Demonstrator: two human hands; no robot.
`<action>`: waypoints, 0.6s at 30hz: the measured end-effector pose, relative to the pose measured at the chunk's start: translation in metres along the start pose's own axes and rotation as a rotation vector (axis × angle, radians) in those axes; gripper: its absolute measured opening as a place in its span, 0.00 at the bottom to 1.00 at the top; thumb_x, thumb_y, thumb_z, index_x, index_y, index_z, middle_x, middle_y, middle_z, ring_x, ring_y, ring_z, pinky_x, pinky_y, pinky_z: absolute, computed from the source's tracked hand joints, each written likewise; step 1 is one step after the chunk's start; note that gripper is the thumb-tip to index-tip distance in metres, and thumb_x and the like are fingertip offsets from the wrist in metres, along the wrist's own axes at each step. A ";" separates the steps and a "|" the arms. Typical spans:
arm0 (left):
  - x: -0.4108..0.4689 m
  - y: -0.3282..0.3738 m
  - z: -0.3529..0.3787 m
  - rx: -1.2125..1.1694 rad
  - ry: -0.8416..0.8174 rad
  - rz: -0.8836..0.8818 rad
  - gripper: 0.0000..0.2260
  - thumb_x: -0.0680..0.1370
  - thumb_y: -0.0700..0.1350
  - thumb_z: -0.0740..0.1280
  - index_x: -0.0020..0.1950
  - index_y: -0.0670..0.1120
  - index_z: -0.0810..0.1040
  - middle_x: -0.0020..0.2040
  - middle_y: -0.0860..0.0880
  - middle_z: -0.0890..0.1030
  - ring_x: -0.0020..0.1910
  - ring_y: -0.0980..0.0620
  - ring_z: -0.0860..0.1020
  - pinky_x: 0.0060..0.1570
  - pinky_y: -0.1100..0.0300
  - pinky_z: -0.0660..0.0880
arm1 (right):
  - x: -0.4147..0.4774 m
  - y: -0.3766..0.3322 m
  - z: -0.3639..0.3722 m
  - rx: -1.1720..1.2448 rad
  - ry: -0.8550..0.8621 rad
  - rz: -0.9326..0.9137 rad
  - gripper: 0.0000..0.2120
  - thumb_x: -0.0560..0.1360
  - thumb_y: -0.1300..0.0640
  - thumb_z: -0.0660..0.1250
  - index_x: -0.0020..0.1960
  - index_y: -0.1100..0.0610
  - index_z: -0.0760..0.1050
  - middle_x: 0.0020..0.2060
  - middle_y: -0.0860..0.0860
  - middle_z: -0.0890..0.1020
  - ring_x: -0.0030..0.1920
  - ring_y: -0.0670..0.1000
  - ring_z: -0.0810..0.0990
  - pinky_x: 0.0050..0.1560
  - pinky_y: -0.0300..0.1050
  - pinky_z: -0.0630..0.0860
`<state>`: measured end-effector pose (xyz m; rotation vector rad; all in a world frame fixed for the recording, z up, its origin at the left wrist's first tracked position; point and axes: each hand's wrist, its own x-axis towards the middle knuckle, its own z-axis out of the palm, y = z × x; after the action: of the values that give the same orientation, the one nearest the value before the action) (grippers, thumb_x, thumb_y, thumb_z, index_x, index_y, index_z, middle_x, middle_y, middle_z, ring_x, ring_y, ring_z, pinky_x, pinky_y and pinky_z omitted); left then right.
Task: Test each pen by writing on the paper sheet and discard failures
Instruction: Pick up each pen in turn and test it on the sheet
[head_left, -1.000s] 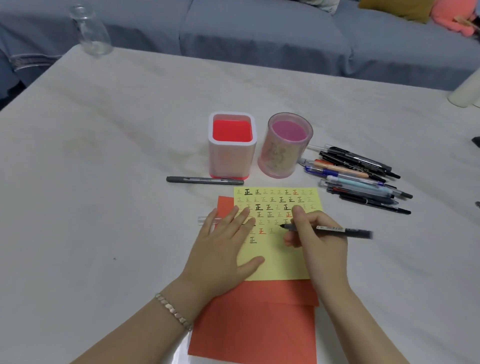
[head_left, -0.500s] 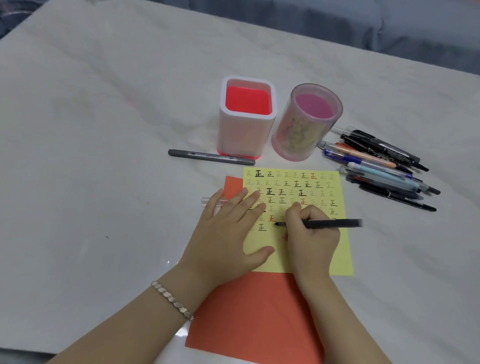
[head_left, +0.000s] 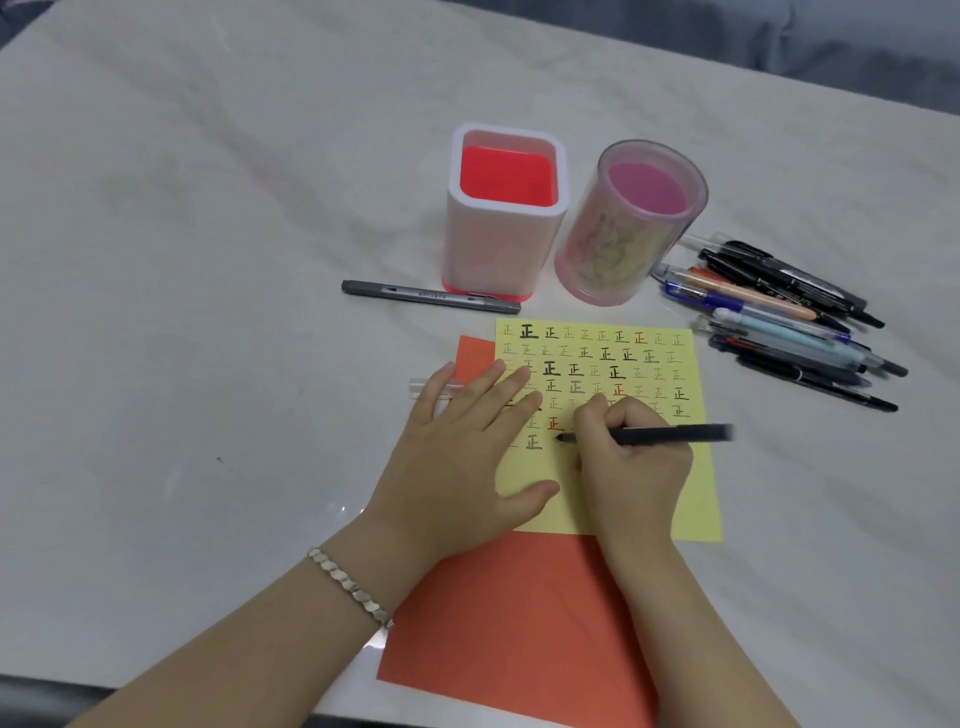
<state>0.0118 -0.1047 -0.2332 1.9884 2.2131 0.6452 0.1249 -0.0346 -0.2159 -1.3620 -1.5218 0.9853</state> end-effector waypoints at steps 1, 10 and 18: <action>0.000 0.000 0.000 0.000 0.002 0.001 0.31 0.68 0.64 0.59 0.64 0.48 0.75 0.68 0.51 0.72 0.69 0.53 0.67 0.69 0.47 0.52 | 0.000 0.000 0.000 -0.002 0.002 -0.003 0.17 0.67 0.57 0.63 0.24 0.62 0.62 0.21 0.61 0.72 0.24 0.45 0.66 0.29 0.32 0.65; 0.000 0.001 -0.001 -0.005 0.002 0.004 0.30 0.68 0.64 0.60 0.64 0.48 0.75 0.68 0.51 0.72 0.69 0.52 0.67 0.70 0.48 0.52 | 0.001 0.003 0.001 -0.017 -0.003 -0.034 0.16 0.67 0.57 0.63 0.23 0.59 0.63 0.20 0.60 0.72 0.24 0.46 0.67 0.30 0.36 0.65; 0.001 0.000 -0.001 0.003 -0.016 -0.007 0.31 0.68 0.64 0.59 0.65 0.48 0.75 0.69 0.52 0.71 0.70 0.53 0.66 0.70 0.47 0.52 | 0.001 0.004 0.000 -0.040 0.044 -0.021 0.16 0.66 0.57 0.62 0.25 0.65 0.62 0.19 0.52 0.66 0.25 0.47 0.65 0.28 0.32 0.63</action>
<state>0.0118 -0.1042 -0.2324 1.9797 2.2120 0.6235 0.1257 -0.0335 -0.2198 -1.3841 -1.5271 0.9111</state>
